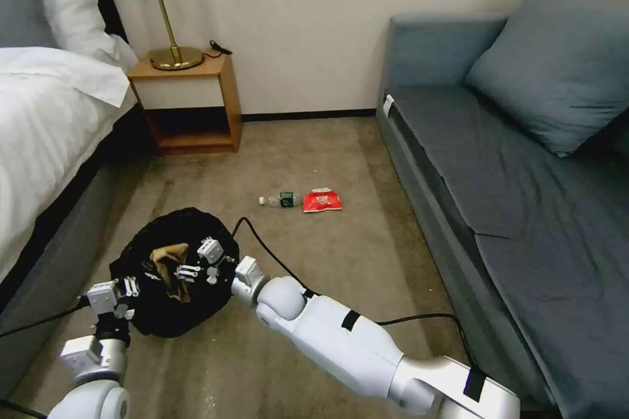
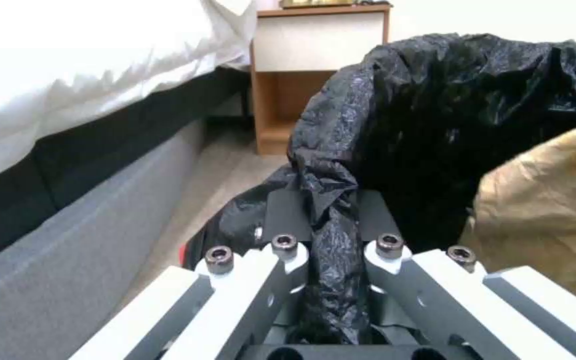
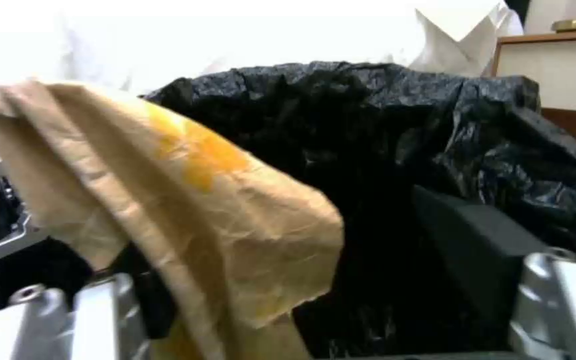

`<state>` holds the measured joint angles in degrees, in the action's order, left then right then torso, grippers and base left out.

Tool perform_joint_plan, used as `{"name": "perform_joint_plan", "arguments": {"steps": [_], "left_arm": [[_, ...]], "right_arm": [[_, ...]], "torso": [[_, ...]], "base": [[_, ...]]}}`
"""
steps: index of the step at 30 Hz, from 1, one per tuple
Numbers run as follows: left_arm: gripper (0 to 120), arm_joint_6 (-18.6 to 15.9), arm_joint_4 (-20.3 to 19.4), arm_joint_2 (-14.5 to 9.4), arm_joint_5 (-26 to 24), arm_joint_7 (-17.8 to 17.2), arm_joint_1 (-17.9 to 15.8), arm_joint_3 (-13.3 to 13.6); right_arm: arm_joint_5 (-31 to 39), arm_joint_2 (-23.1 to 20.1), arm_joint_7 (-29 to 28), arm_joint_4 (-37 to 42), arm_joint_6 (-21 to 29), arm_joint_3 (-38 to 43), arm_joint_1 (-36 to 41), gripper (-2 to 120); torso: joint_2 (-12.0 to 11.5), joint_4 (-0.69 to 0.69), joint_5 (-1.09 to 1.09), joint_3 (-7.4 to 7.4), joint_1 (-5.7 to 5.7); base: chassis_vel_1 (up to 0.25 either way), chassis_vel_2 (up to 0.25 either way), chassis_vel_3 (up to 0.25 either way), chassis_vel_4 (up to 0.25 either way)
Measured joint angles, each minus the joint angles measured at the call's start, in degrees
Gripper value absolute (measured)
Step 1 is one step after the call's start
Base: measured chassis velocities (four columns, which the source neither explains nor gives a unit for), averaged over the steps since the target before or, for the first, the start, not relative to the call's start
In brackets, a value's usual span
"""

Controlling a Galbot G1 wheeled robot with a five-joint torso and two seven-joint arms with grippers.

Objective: Pick up the trash bin, then pick up the garbage on the floor and place it into the trash bin.

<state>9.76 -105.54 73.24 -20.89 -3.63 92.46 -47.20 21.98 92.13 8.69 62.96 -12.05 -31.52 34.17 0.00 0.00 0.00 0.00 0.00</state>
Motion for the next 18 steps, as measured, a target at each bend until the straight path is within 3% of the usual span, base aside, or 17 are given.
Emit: {"name": "perform_joint_plan", "arguments": {"steps": [5, 18], "left_arm": [[5, 0.16, 0.18, -0.06, -0.02, 0.00, 0.06, -0.07], [5, 0.34, 0.28, 0.64, 0.28, 0.13, 1.05, 0.13]], "right_arm": [[-0.29, 0.00, 0.17, 0.54, 0.11, -0.48, -0.50, 98], [-10.23, -4.52, 2.37, 4.27, 1.53, -3.71, -5.40, 100]], "torso": [[0.00, 0.00, 0.00, 0.00, 0.00], [0.00, 0.00, 0.01, 0.00, 0.00]], "base": [[0.000, 0.000, 0.000, 0.000], [0.000, 0.000, 0.000, 0.000]]}}
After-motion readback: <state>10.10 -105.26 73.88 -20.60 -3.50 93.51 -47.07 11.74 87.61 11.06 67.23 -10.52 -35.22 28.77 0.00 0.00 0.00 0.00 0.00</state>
